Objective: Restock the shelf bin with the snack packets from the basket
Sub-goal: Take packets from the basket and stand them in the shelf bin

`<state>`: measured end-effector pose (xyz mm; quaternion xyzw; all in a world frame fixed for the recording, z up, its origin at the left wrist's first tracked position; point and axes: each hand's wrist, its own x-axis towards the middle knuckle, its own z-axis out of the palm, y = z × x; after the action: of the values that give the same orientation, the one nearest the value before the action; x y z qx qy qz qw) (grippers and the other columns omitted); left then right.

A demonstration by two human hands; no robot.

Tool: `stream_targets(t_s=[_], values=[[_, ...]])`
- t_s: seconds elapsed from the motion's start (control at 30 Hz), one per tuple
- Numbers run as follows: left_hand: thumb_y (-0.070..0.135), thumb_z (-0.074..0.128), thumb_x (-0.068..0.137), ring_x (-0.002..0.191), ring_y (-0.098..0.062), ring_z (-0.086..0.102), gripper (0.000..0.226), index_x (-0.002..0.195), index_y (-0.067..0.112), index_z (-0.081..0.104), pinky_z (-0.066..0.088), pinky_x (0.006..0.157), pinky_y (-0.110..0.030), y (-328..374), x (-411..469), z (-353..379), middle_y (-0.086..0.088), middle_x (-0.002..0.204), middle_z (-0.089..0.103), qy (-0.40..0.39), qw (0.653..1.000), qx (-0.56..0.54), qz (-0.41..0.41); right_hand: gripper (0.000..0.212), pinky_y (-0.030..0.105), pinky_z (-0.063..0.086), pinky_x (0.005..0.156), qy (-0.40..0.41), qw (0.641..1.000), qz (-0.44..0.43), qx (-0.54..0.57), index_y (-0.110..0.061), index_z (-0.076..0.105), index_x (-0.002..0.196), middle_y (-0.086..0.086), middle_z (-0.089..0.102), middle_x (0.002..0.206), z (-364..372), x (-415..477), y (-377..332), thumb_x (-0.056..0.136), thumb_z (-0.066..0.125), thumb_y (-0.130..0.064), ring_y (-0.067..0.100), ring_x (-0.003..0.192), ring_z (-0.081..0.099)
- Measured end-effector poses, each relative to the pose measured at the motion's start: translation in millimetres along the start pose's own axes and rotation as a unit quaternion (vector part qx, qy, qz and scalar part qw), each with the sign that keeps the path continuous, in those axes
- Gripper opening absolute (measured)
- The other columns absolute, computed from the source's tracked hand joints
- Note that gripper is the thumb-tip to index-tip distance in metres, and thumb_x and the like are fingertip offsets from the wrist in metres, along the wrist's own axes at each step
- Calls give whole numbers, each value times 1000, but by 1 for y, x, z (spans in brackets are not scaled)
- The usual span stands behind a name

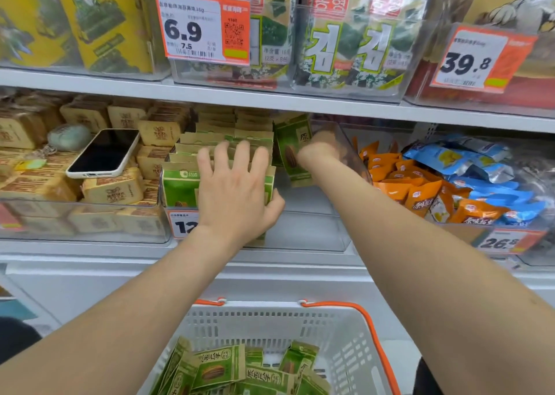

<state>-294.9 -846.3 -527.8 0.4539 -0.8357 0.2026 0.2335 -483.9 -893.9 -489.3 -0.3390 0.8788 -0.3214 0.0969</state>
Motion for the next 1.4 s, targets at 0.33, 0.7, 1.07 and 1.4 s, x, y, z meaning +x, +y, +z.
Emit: stream_targets(t_s=[0.33, 0.7, 1.07, 1.4], values=[[54, 49, 83, 127, -43, 49, 62, 131, 15, 56, 34, 105, -57, 3, 2, 8, -13, 134, 58, 22, 1000, 0, -14, 37, 32, 52, 100, 26, 990, 23, 134, -2, 58, 134, 13, 64, 136, 32, 34, 7, 102, 59, -20, 29, 127, 62], [55, 46, 84, 130, -43, 47, 63, 132, 15, 55, 33, 106, -57, 4, 2, 8, -13, 136, 56, 12, 1000, 8, -17, 51, 30, 52, 80, -13, 971, 39, 234, -3, 46, 137, 14, 63, 133, 50, 36, 1, 93, 68, -16, 31, 120, 64], [56, 45, 85, 131, -43, 46, 63, 133, 15, 53, 32, 106, -58, 2, 1, 8, -13, 138, 55, 5, 1000, 9, -13, 59, 30, 49, 75, -20, 987, -19, 157, -5, 36, 142, 15, 59, 135, 47, 33, 7, 97, 68, -25, 32, 119, 63], [56, 44, 86, 131, -44, 46, 63, 133, 15, 52, 33, 105, -57, 2, 1, 7, -14, 137, 55, 0, 1000, 13, -8, 45, 42, 61, 90, -68, 983, 19, 168, -3, 58, 130, 16, 66, 129, 41, 33, 5, 101, 58, -37, 33, 112, 68]])
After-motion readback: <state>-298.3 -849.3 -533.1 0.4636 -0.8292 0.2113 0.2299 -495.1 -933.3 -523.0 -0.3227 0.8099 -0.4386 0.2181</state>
